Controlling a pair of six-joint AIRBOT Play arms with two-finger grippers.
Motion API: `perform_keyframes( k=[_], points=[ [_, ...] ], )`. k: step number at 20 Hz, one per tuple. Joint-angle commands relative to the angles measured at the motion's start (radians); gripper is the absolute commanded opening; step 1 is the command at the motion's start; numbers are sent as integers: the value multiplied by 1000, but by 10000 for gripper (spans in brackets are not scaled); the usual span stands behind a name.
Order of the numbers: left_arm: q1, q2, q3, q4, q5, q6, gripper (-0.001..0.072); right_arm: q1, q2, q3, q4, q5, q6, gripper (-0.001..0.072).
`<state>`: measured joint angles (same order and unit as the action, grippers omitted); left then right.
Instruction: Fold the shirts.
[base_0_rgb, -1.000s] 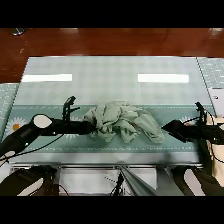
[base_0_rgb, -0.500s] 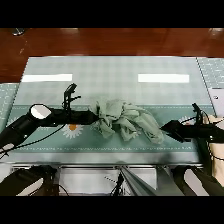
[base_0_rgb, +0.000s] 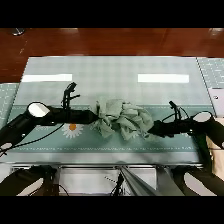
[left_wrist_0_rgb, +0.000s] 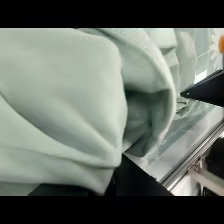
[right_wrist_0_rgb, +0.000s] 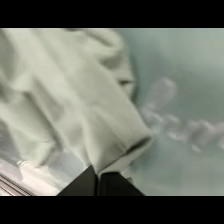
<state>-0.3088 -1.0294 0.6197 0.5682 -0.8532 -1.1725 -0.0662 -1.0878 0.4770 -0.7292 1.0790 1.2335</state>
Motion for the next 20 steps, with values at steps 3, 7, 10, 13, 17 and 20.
perform_keyframes(
  k=[3, 7, 10, 13, 17, 20],
  points=[
    [222, 78, 261, -5, -53, -19, 30, 29, 19, 551, -71, 53, 95, 28],
    [353, 79, 649, -9, -65, -89, 30, 29, 11, 1201, -224, 55, 206, 28],
    [441, 85, 906, -6, -234, -89, 30, 29, 25, 1589, -357, 215, 230, 28],
    [544, 138, 1077, 85, -409, -109, 30, 29, 157, 1659, -436, 248, 229, 28],
    [601, 281, 1083, 267, -579, -176, 30, 29, 363, 1589, -509, 321, 232, 28],
    [577, 420, 892, 267, -590, -195, 30, 29, 469, 1480, -515, 432, 260, 28]
  ],
)
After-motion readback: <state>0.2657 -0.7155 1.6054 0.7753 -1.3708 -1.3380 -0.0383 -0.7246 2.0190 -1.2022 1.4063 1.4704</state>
